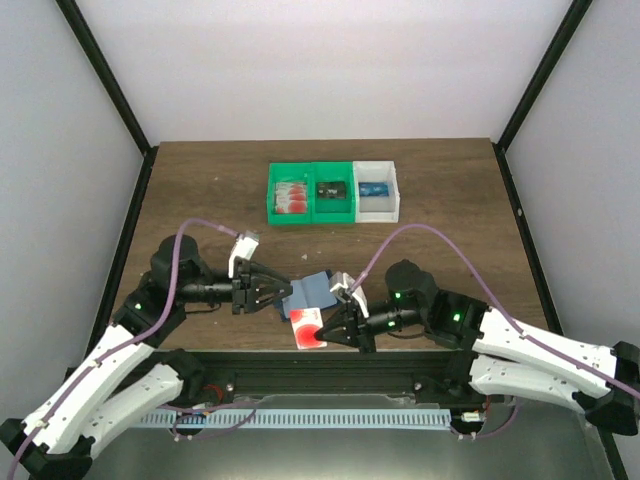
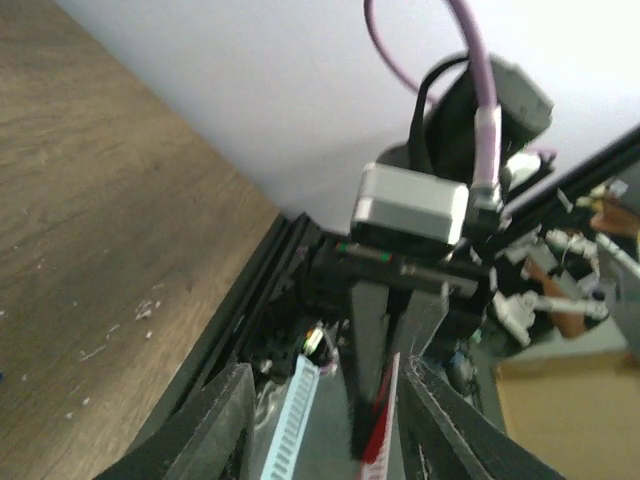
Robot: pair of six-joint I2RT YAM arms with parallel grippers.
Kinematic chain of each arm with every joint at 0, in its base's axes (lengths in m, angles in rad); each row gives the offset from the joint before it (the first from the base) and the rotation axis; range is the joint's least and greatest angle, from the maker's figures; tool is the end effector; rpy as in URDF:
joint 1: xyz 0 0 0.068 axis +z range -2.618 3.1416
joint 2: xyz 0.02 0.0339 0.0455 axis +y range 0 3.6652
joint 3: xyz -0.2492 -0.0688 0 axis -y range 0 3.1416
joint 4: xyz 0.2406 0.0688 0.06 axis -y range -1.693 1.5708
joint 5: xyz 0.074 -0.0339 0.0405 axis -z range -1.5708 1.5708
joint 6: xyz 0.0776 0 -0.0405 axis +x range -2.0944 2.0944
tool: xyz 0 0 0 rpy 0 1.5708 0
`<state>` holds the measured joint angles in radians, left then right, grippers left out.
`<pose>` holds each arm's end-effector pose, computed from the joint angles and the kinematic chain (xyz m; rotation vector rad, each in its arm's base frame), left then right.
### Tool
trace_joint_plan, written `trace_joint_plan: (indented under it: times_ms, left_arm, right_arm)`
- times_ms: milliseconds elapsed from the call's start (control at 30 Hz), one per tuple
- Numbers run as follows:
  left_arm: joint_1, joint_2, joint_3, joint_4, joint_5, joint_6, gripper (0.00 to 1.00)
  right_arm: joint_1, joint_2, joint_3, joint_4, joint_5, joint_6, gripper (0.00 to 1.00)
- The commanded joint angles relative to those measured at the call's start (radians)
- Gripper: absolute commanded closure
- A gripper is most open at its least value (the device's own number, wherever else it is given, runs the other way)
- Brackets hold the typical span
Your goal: Take the credit cards out of the card holder
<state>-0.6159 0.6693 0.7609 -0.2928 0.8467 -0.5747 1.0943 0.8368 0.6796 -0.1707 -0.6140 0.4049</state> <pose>0.1146 -0.1523 0.3248 0.7286 1.8608 -1.5585 0.0659 0.2251 0.2759 -1.1707 1.8348 1.5281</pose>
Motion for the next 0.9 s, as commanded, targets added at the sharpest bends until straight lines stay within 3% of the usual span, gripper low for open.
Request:
trace_joint_plan:
  times_ms: [0,233,300,500,867]
  left_arm:
    - [-0.001,0.024,0.047,-0.158,0.107,0.155,0.62]
    - [0.000,0.023,0.036,-0.167,0.206,0.215,0.62]
    - [0.000,0.024,0.028,-0.176,0.205,0.223,0.60]
    - [-0.001,0.050,0.002,-0.206,0.184,0.258,0.69]
    - [-0.001,0.040,-0.013,-0.182,0.204,0.247,0.69]
  right_arm:
    - [-0.005,0.026,0.076,-0.116,-0.081,-0.058,0.99]
    - [-0.007,0.097,0.093,-0.084,-0.116,-0.038,1.00]
    - [-0.007,0.105,0.099,-0.075,-0.116,-0.036,0.99]
    - [-0.017,0.106,0.104,-0.054,-0.101,-0.029,1.00]
    - [-0.025,0.077,0.099,-0.042,-0.074,-0.008,0.99]
